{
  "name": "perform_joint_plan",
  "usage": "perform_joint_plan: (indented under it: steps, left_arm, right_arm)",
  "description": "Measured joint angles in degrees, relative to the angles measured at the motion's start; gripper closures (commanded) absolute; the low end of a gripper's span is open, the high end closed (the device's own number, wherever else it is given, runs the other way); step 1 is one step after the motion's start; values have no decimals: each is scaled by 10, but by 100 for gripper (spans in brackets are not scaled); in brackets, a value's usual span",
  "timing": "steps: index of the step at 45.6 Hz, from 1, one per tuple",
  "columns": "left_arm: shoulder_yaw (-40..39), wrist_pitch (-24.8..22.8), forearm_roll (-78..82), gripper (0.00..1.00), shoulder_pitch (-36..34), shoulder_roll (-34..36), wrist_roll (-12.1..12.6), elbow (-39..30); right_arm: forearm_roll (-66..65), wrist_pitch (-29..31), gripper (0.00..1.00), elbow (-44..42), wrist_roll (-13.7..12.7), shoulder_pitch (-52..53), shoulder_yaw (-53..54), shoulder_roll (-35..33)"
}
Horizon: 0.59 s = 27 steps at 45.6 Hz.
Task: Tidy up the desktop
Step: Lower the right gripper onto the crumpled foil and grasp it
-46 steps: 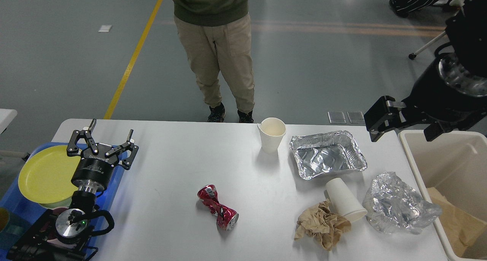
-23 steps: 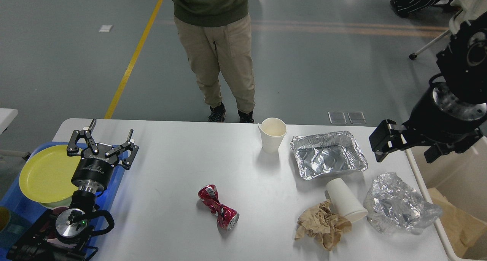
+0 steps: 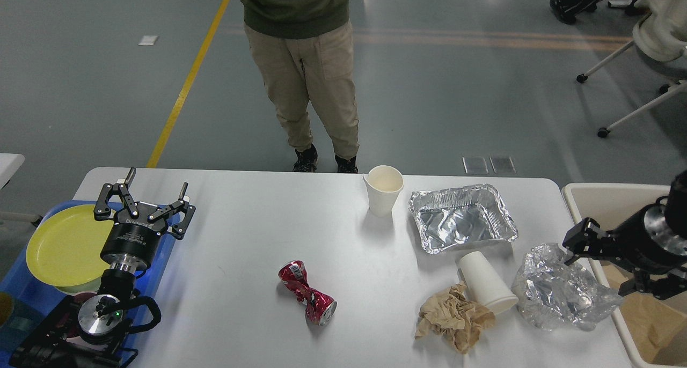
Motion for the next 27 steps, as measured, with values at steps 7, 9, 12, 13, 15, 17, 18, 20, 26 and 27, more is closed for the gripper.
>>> perform_joint_plan:
  steps: [7, 9, 12, 13, 15, 17, 18, 20, 26, 27]
  left_arm:
    - [0, 0, 0, 4, 0, 0, 0, 0]
    - [0, 0, 0, 4, 0, 0, 0, 0]
    - [0, 0, 0, 4, 0, 0, 0, 0]
    - [0, 1, 0, 4, 0, 0, 0, 0]
    - [0, 1, 0, 4, 0, 0, 0, 0]
    - [0, 1, 0, 4, 0, 0, 0, 0]
    - [0, 1, 0, 4, 0, 0, 0, 0]
    - [0, 1, 0, 4, 0, 0, 0, 0]
    - [0, 1, 0, 4, 0, 0, 0, 0]
    - [0, 1, 0, 4, 0, 0, 0, 0]
  right_arm:
    - [94, -4, 8, -37, 0, -84, 42, 1]
    - [124, -4, 8, -45, 0, -100, 49, 0]
    - [166, -4, 8, -57, 0, -124, 57, -3]
    - [180, -5, 8, -61, 1, -132, 59, -4]
    - [211, -5, 8, -69, 1, -151, 66, -6]
    - [235, -6, 7, -78, 2, -167, 73, -6]
    - [248, -7, 5, -83, 2, -176, 77, -6]
    - [266, -15, 2, -89, 3, -190, 83, -7]
    - [289, -73, 2, -98, 6, -228, 98, -8]
    - [289, -83, 2, -99, 6, -233, 101, -8]
